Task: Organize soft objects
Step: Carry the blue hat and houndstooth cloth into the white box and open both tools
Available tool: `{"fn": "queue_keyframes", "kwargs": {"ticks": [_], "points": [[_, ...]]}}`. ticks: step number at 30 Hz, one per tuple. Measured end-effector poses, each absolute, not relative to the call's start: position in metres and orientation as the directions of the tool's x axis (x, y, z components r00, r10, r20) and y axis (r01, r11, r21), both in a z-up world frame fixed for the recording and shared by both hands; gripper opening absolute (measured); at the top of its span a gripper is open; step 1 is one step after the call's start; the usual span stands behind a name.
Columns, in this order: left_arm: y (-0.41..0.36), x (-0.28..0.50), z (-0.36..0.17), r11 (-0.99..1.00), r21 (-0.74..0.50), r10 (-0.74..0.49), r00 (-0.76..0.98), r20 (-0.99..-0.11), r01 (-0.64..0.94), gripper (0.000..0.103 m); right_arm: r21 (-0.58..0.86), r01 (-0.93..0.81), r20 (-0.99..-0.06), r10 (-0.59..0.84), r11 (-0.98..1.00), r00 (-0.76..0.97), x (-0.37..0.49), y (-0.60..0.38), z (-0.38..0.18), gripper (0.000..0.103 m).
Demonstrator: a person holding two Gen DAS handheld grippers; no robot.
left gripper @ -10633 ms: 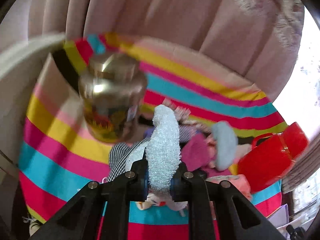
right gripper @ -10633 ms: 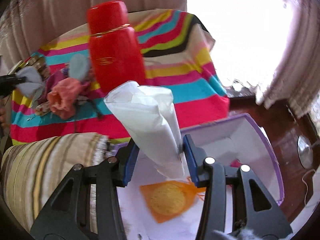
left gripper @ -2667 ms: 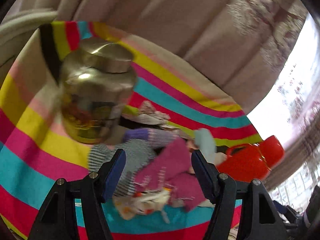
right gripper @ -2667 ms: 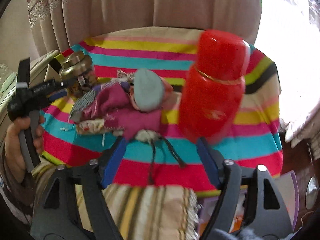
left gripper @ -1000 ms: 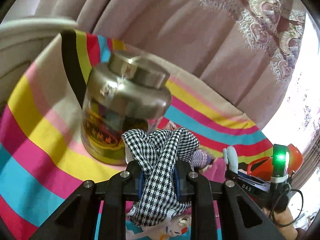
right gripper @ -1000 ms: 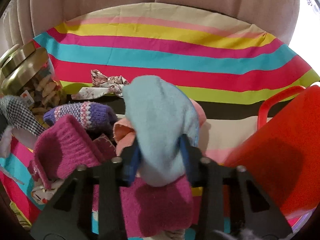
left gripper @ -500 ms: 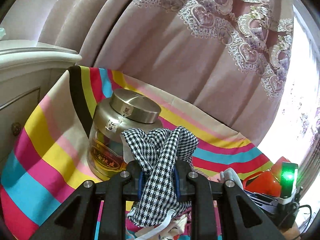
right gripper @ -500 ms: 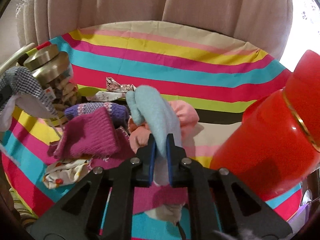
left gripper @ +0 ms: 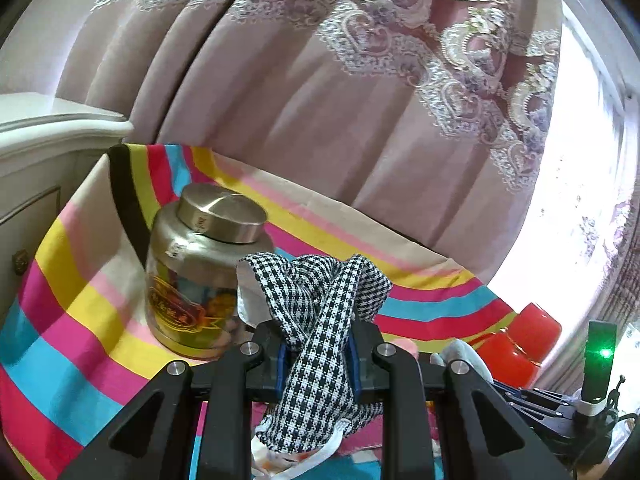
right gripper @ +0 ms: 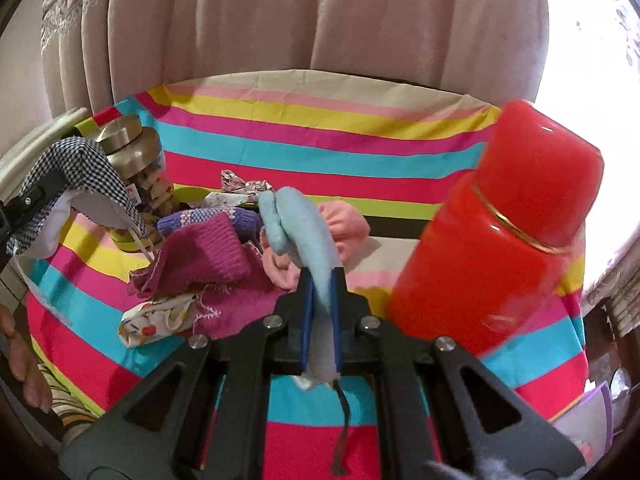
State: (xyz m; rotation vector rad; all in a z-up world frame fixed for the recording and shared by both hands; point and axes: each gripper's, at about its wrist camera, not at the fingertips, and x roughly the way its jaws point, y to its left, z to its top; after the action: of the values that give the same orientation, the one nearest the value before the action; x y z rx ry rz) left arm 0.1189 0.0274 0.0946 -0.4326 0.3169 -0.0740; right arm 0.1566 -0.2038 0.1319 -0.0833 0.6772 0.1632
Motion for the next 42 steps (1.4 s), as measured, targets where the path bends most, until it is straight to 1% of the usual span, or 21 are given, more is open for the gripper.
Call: {"fn": "queue_keyframes", "kwargs": {"ticks": [7, 17, 23, 31, 35, 36, 39, 40, 41, 42], "points": [[-0.01, 0.106, 0.112, 0.904, -0.415, -0.229, 0.936, -0.267, 0.103, 0.023, 0.02, -0.126, -0.616, 0.112, 0.992, 0.78, 0.121, -0.251, 0.144, 0.011], [-0.091, 0.086, 0.127, 0.854, -0.425, -0.437, 0.857, -0.273, 0.3, 0.024, 0.048, 0.024, -0.624, 0.011, 0.999, 0.782, 0.067, -0.355, 0.144, 0.011], [-0.154, 0.068, 0.127, 0.755, -0.479, -0.62, 0.727, -0.294, 0.449, 0.024, 0.056, 0.147, -0.649, -0.076, 0.988, 0.757, 0.037, -0.422, 0.134, 0.011], [-0.23, 0.043, 0.117, 0.63, -0.508, -0.775, 0.521, -0.358, 0.587, 0.024, 0.044, 0.313, -0.7, -0.194, 0.949, 0.687, 0.0, -0.501, 0.114, 0.011], [-0.255, 0.037, 0.113, 0.578, -0.515, -0.816, 0.429, -0.388, 0.633, 0.024, 0.035, 0.366, -0.716, -0.232, 0.93, 0.659, -0.011, -0.525, 0.106, 0.011], [-0.263, 0.035, 0.11, 0.55, -0.529, -0.833, 0.384, -0.397, 0.646, 0.023, 0.035, 0.377, -0.719, -0.239, 0.925, 0.652, -0.013, -0.53, 0.104, 0.011], [-0.283, 0.033, 0.104, 0.477, -0.553, -0.865, 0.256, -0.431, 0.683, 0.029, 0.038, 0.4, -0.728, -0.249, 0.916, 0.639, -0.018, -0.54, 0.103, 0.011], [-0.291, 0.031, 0.1, 0.448, -0.564, -0.872, 0.201, -0.446, 0.693, 0.037, 0.038, 0.403, -0.734, -0.248, 0.915, 0.632, -0.019, -0.542, 0.102, 0.011], [-0.302, 0.029, 0.095, 0.413, -0.582, -0.876, 0.129, -0.465, 0.701, 0.049, 0.037, 0.404, -0.737, -0.248, 0.914, 0.628, -0.018, -0.544, 0.101, 0.012], [-0.307, 0.029, 0.093, 0.408, -0.581, -0.87, 0.107, -0.481, 0.705, 0.056, 0.037, 0.408, -0.742, -0.248, 0.912, 0.623, -0.017, -0.545, 0.101, 0.014]]}}
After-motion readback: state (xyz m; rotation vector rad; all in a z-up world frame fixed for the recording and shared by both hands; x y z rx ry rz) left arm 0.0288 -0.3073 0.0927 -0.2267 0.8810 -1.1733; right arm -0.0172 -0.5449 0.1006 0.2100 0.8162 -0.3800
